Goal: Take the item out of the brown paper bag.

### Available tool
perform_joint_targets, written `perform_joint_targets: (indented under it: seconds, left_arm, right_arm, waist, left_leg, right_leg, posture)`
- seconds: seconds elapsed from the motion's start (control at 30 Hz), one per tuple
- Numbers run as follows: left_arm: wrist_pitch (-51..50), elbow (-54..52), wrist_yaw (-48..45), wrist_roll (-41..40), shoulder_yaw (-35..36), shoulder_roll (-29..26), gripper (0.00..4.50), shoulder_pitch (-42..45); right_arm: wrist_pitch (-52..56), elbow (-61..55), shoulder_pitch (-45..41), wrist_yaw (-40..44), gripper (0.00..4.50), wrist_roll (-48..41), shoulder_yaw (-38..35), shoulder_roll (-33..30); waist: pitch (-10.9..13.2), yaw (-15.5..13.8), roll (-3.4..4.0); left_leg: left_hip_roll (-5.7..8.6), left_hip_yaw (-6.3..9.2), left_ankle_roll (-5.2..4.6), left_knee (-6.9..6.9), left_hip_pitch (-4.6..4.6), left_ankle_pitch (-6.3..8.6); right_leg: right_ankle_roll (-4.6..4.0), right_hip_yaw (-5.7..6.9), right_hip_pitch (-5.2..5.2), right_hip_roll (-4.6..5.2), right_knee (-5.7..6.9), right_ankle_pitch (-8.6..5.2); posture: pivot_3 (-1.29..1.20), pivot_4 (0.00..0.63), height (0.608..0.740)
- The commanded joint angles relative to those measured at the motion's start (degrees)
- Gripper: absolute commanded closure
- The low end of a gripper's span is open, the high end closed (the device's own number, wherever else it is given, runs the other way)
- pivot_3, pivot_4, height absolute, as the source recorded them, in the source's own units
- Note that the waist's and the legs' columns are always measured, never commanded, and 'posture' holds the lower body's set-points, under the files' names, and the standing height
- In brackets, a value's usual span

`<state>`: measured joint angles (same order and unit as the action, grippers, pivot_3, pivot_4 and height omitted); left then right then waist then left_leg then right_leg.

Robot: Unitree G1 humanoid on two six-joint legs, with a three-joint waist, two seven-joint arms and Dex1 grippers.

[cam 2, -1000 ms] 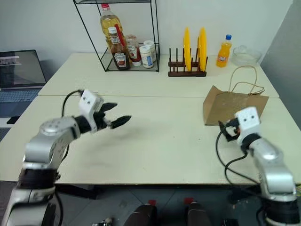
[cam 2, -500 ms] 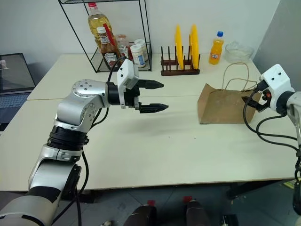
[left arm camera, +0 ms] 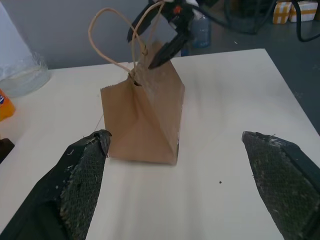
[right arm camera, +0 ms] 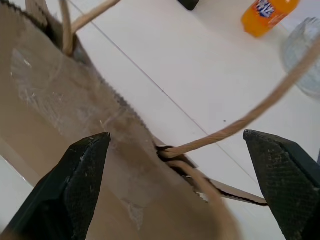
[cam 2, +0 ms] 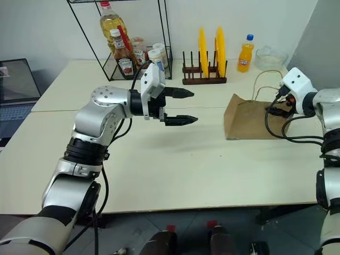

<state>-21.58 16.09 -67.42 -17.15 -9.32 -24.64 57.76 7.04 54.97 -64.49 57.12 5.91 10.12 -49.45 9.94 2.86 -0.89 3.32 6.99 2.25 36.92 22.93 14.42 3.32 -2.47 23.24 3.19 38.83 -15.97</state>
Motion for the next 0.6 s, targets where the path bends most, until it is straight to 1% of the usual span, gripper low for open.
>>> perform_joint_targets:
  seconds: [0.03, 0.13, 0.27, 0.3, 0.37, 0.6]
  left_arm:
    - [1.9, -0.5, 0.0, 0.6, 0.0, 0.7, 0.02, 1.9]
    - [1.9, -0.9, 0.3, 1.1, 0.1, 0.8, 0.02, 1.4]
    - [1.4, -2.3, 0.4, 1.0, 0.4, 0.4, 0.02, 0.1]
    - [1.3, -2.5, 0.5, 1.1, 0.4, 0.4, 0.00, -0.1]
    - [1.6, -2.2, 1.1, 1.3, 0.5, 0.6, 0.00, -0.3]
    - [2.3, -1.9, 1.5, 1.9, 0.4, 1.1, 0.00, -0.6]
  right_arm:
    - [-5.1, 4.6, -3.1, 3.8, 0.00, 2.9, 1.5, -0.8]
    - [-7.0, 7.6, -4.2, 5.7, 0.00, 4.9, 2.8, -1.0]
    - [-8.5, 9.7, -5.6, 7.6, 0.00, 5.8, 2.6, -0.9]
    - [-8.7, 10.1, -5.9, 7.8, 0.18, 6.0, 2.5, -0.9]
    - [-9.2, 10.9, -6.5, 8.1, 0.63, 6.4, 2.5, -0.8]
    - [-9.0, 12.2, -7.4, 8.8, 3.19, 6.3, 1.5, -0.1]
  waist:
    - [0.0, 0.0, 0.00]
    - [0.0, 0.1, 0.00]
    - [0.0, 0.3, 0.01]
    - [0.0, 0.3, 0.02]
    - [0.0, 0.3, 0.02]
    - [0.0, 0.3, 0.03]
  left_leg:
    - [0.00, 0.01, 0.00, 0.00, 0.00, 0.00]
    - [-0.01, 0.01, 0.01, 0.00, -0.01, 0.00]
    - [-0.01, 0.02, 0.01, 0.01, -0.02, -0.01]
    - [-0.02, 0.02, 0.01, 0.01, -0.03, -0.01]
    - [-0.02, 0.06, 0.02, 0.01, -0.03, -0.01]
    - [-0.02, 0.10, 0.02, 0.01, -0.03, -0.01]
  right_leg:
    - [0.00, 0.00, 0.00, 0.00, 0.00, 0.00]
    - [0.00, 0.00, 0.00, 0.00, 0.00, 0.00]
    - [0.00, 0.00, 0.00, -0.01, 0.04, 0.00]
    - [0.00, -0.01, 0.01, -0.01, 0.05, 0.00]
    - [0.00, -0.01, 0.01, -0.01, 0.06, 0.00]
    - [0.00, -0.01, 0.01, -0.01, 0.06, 0.00]
  posture:
    - [0.00, 0.150, 0.740]
    - [0.00, 0.150, 0.740]
    - [0.00, 0.150, 0.740]
    - [0.00, 0.150, 0.740]
    - [0.00, 0.150, 0.740]
    - [0.00, 0.150, 0.740]
